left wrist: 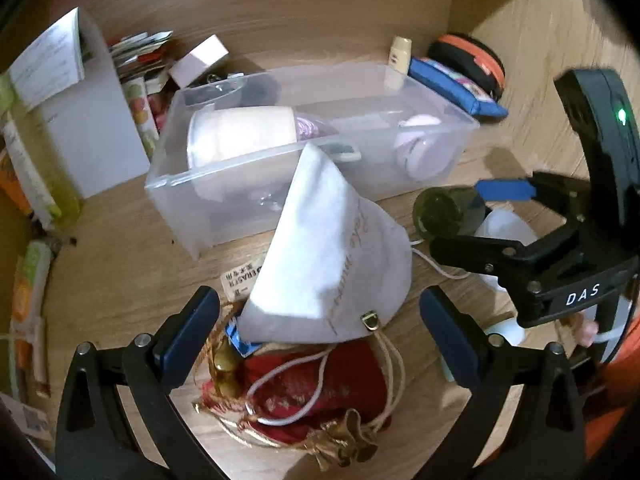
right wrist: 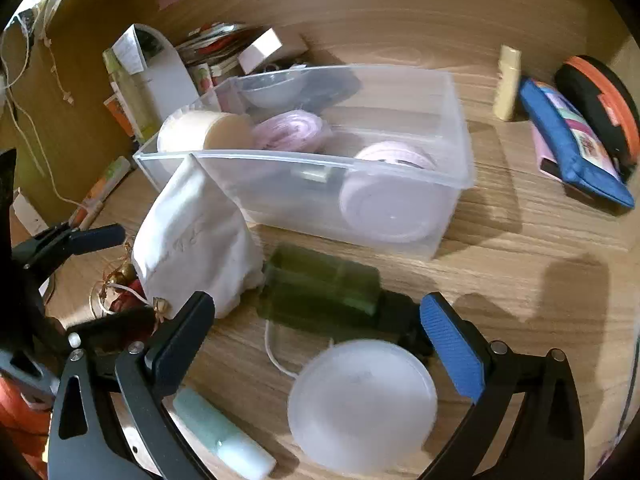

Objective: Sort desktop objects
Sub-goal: 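Grasp the white drawstring pouch with the left tool while the right tool grasps the green bottle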

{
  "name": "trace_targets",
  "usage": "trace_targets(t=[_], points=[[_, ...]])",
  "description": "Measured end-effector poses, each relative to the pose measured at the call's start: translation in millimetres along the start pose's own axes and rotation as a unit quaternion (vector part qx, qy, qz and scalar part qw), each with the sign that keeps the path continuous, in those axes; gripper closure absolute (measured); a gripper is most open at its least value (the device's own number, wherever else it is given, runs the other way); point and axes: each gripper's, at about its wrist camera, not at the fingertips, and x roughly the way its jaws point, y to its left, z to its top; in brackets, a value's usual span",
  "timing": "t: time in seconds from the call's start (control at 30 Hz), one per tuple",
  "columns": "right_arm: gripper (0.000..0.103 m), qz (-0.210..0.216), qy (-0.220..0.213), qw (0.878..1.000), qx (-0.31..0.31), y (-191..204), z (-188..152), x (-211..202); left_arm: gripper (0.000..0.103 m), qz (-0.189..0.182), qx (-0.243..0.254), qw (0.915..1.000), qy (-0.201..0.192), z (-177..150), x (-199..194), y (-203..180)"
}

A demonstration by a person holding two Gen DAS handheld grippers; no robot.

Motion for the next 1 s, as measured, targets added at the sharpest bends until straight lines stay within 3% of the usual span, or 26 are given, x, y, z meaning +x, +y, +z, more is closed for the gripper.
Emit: trace_targets(t=[0.07,0.13,0.2,0.37,0.43,0.63,0.7,0.8,0.83,0.9,1.0], points=[[0.003,-0.009,0.002,1.000,-0.012,2,3,3,0.002,0.001,0.009,0.9999,0.007,1,5,-1],[0.011,-0.015,0.006,0.999,-0.028,3,5,7,0.002,0.000,0.015,0.9998,0.015,3,11,-2],[0.027,-0.018,0.011,0.999,-0.040,4,7,10,0.002,0.001,0.021,0.9995,0.025,5,17,-4],[0.027,-0.010,-0.002,0.999,-0.039,-4,8,4,0.002,-0.024,0.030,0.9978,0.054,10,33,-12],[0.027,-0.005,-0.011,0.999,-0.031,-10,9,0,0.002,-0.017,0.035,0.9974,0.061,12,39,-15],[0.027,-0.010,-0.038,0.999,-0.017,-26,10,-17,0.003,-0.023,0.039,0.9982,0.041,13,36,-17],[0.027,-0.010,-0.047,0.999,-0.015,-29,9,-23,0.022,-0.016,0.041,0.9985,0.034,13,34,-17],[0.027,-0.010,-0.053,0.998,-0.011,-31,10,-25,0.040,-0.020,0.044,0.9986,0.023,13,30,-20],[0.027,-0.010,-0.055,0.998,-0.009,-32,10,-26,0.042,-0.012,0.053,0.9984,0.016,12,29,-23],[0.027,-0.007,-0.058,0.998,-0.004,-35,10,-27,0.057,0.006,0.074,0.9972,0.000,10,25,-31],[0.027,-0.004,-0.061,0.998,0.004,-37,8,-31,0.063,0.014,0.082,0.9964,-0.016,10,17,-34]])
